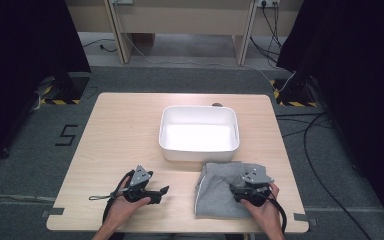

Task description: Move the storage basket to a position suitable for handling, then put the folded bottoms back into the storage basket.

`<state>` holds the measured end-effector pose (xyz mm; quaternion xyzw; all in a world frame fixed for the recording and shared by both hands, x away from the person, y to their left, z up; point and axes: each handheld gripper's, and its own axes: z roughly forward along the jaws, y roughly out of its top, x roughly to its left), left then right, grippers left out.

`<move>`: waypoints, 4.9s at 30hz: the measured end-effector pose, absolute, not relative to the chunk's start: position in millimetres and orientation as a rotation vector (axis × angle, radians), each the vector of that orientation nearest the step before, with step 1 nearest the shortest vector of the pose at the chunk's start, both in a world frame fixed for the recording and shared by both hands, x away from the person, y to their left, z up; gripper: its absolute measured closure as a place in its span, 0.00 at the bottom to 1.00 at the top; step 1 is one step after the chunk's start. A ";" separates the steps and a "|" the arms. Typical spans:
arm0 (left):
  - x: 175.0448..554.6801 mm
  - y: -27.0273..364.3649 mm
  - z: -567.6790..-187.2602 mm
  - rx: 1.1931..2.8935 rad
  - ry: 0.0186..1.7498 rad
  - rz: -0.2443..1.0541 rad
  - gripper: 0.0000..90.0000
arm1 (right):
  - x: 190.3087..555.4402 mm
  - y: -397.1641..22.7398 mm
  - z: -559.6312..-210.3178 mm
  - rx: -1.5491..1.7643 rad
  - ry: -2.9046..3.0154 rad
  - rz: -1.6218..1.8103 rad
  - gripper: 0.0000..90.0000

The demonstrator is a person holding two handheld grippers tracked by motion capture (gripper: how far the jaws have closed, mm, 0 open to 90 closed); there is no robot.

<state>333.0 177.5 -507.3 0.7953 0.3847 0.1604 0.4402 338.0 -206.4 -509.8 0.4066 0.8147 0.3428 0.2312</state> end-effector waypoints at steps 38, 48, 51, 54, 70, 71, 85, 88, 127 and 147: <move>301.4 156.3 -498.5 1.951 0.929 0.269 0.17 | 324.3 -149.5 -502.2 1.103 2.266 1.070 0.32; 291.7 154.4 -503.7 1.942 0.932 0.265 0.17 | 325.4 -170.9 -485.9 1.098 2.245 1.165 0.33; 290.0 154.8 -505.1 1.937 0.937 0.253 0.17 | 324.8 -179.7 -477.9 1.090 2.228 1.174 0.33; 288.5 155.0 -505.3 1.937 0.937 0.251 0.17 | 327.3 -191.3 -473.2 1.112 2.198 1.150 0.32; 279.0 149.4 -512.8 1.942 0.943 0.234 0.17 | 339.5 -225.5 -486.9 1.188 2.215 1.088 0.29; 278.2 147.6 -513.7 1.949 0.942 0.232 0.17 | 339.8 -226.1 -487.9 1.179 2.220 1.085 0.29; 279.2 131.7 -522.6 2.006 0.924 0.199 0.17 | 340.7 -226.1 -490.0 1.183 2.237 1.086 0.29; 280.4 130.7 -522.8 2.013 0.917 0.212 0.17 | 339.6 -225.5 -490.0 1.182 2.241 1.091 0.30; 289.9 150.8 -526.4 1.940 0.909 0.058 0.71 | 362.1 -191.0 -504.4 1.132 2.468 1.108 0.17; 289.1 149.3 -525.1 1.961 0.881 0.082 0.73 | 362.2 -163.4 -509.6 0.959 2.533 1.171 0.67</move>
